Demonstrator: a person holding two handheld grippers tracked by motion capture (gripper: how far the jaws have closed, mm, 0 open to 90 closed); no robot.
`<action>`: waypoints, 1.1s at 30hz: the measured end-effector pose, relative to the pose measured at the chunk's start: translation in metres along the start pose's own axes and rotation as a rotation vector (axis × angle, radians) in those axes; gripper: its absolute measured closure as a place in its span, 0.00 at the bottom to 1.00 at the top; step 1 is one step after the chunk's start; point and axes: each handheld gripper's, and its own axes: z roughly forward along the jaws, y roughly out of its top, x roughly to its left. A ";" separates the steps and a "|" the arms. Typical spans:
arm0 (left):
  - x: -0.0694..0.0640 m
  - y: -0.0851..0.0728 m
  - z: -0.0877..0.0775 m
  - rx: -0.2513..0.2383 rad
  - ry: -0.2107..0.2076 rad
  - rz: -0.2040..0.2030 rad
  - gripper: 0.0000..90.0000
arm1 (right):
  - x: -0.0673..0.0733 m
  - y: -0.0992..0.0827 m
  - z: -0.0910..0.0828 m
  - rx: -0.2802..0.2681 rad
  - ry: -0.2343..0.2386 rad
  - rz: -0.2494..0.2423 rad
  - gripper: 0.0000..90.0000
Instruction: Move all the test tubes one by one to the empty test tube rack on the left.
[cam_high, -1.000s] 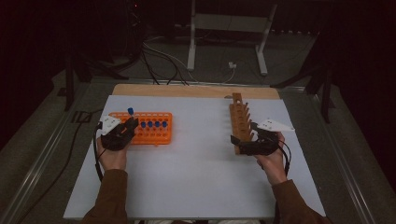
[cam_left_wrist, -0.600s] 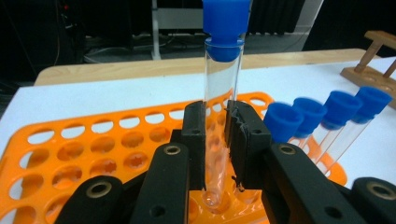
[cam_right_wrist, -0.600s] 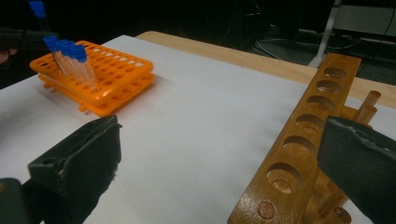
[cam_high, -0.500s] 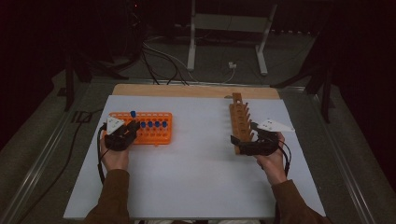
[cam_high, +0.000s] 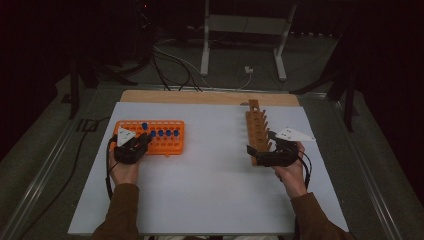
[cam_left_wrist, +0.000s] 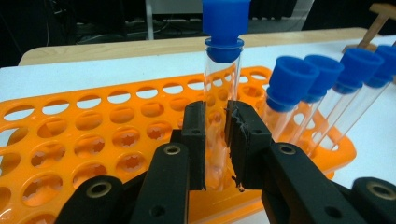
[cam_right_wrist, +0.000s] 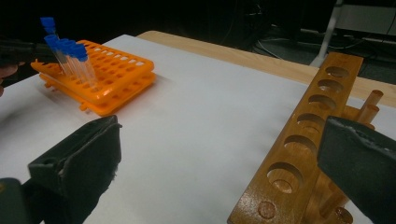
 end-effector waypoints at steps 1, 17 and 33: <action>0.000 -0.001 0.000 0.003 -0.001 0.000 0.87 | 0.000 0.000 0.000 0.000 0.000 -0.001 0.00; -0.003 -0.006 0.001 0.038 0.004 0.053 0.87 | 0.002 -0.003 0.002 0.011 0.008 -0.007 0.00; -0.005 -0.010 0.005 0.071 0.015 0.076 0.87 | 0.002 -0.005 0.004 0.020 0.012 -0.010 0.00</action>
